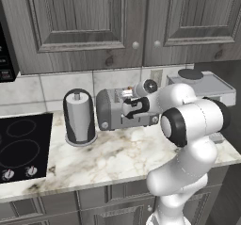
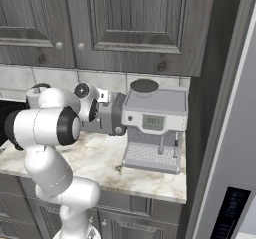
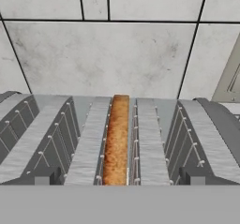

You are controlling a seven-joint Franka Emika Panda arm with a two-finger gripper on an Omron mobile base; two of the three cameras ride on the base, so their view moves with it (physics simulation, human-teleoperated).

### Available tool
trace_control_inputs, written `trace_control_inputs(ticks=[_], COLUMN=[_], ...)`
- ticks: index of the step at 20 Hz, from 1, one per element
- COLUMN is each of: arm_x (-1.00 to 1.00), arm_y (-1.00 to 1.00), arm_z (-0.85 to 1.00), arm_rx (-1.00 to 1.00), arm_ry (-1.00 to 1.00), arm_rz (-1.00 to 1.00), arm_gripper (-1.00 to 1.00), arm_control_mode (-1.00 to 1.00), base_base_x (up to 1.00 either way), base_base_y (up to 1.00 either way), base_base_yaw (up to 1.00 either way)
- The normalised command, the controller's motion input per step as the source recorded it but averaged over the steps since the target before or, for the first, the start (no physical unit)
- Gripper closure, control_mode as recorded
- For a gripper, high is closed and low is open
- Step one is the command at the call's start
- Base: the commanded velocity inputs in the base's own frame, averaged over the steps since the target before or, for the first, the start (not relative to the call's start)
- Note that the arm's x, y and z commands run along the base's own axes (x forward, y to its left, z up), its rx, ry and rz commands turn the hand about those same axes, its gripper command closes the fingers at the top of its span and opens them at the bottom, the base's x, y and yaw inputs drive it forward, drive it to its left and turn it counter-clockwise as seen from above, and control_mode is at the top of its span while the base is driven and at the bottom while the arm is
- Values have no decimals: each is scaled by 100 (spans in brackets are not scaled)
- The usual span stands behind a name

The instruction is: Start the toaster. Once the lever pops up, take the bread to the plate on the dining counter.

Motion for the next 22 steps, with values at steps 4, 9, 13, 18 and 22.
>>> trace_control_inputs(ticks=[4,9,13,18,22], arm_x=[9,5,1,1,0], arm_y=[3,0,0,0,0], arm_z=[0,0,0,-5,-8], arm_rx=[0,0,0,0,0], arm_ry=[0,0,0,0,0], arm_rz=[0,0,0,0,0], arm_gripper=[-100,-100,-100,-100,-100], arm_control_mode=[-100,-100,-100,-100,-100], base_base_x=[0,0,0,0,0], base_base_y=[0,0,0,0,0], base_base_yaw=[0,0,0,0,0])
